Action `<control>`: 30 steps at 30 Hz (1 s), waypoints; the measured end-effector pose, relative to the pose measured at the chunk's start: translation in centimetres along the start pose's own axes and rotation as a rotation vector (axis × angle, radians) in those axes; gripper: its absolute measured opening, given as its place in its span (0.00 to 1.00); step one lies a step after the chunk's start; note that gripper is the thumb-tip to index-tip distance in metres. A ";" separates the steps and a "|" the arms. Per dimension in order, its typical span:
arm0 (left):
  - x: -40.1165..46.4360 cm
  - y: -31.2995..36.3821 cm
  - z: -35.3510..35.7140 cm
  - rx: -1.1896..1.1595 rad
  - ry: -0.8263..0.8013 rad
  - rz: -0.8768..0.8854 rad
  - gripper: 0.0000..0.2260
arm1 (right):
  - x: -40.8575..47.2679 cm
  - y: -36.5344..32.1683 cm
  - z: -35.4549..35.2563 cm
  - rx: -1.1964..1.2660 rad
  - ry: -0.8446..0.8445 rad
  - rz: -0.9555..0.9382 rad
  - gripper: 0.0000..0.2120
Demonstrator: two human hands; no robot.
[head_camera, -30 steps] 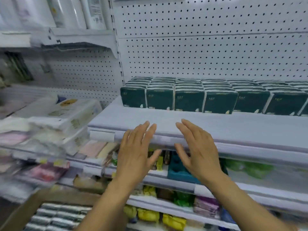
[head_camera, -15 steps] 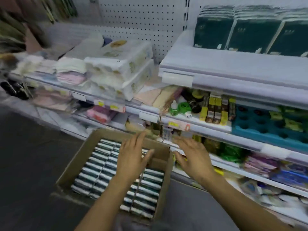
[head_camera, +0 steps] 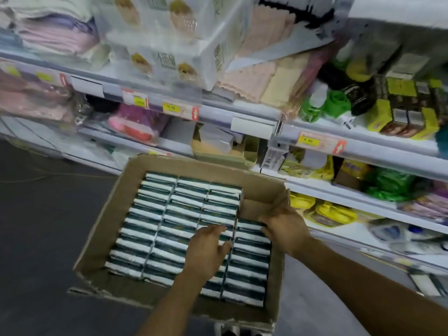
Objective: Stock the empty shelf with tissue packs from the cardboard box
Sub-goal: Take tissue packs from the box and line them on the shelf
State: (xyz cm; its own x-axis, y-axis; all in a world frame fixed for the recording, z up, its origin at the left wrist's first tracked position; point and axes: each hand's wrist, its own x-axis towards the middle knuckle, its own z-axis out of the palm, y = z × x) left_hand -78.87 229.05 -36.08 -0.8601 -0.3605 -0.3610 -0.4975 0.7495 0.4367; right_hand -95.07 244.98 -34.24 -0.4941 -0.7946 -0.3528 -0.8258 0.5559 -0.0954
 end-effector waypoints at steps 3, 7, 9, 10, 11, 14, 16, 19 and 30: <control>2.9 -1.0 2.5 -0.009 0.011 0.056 0.17 | 3.7 -0.1 1.8 -0.137 -0.127 0.002 0.10; 6.0 -1.5 5.5 0.056 0.021 0.141 0.14 | 6.9 -0.4 3.4 -0.299 -0.267 -0.018 0.06; 6.9 -1.7 6.7 0.122 -0.006 0.173 0.15 | 7.8 -0.5 4.1 -0.327 -0.335 -0.033 0.04; 7.3 -1.8 7.1 0.162 -0.017 0.179 0.16 | 8.1 -0.4 4.4 -0.338 -0.366 -0.037 0.03; 7.6 -1.9 7.4 0.198 -0.024 0.179 0.17 | 8.3 -0.5 4.7 -0.347 -0.385 -0.039 0.04; 8.3 -2.0 7.5 0.275 -0.022 0.191 0.17 | 8.7 -0.4 5.2 -0.355 -0.414 -0.054 0.07; 8.7 -1.8 7.4 0.334 -0.031 0.233 0.17 | 8.8 -0.2 5.6 -0.368 -0.414 -0.064 0.07; 9.5 -1.6 7.3 0.464 -0.055 0.312 0.16 | 9.1 -0.1 5.9 -0.370 -0.421 -0.070 0.06; 8.4 -1.3 5.4 -0.075 0.084 0.348 0.02 | 7.2 0.9 1.5 -0.316 -0.257 -0.018 0.08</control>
State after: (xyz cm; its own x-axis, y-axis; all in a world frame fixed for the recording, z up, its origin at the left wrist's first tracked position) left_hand -84.78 228.02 -44.13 -0.9841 -0.1373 -0.1127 -0.1774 0.7934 0.5822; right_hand -98.98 240.09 -38.29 -0.4275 -0.6947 -0.5785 -0.8966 0.4078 0.1728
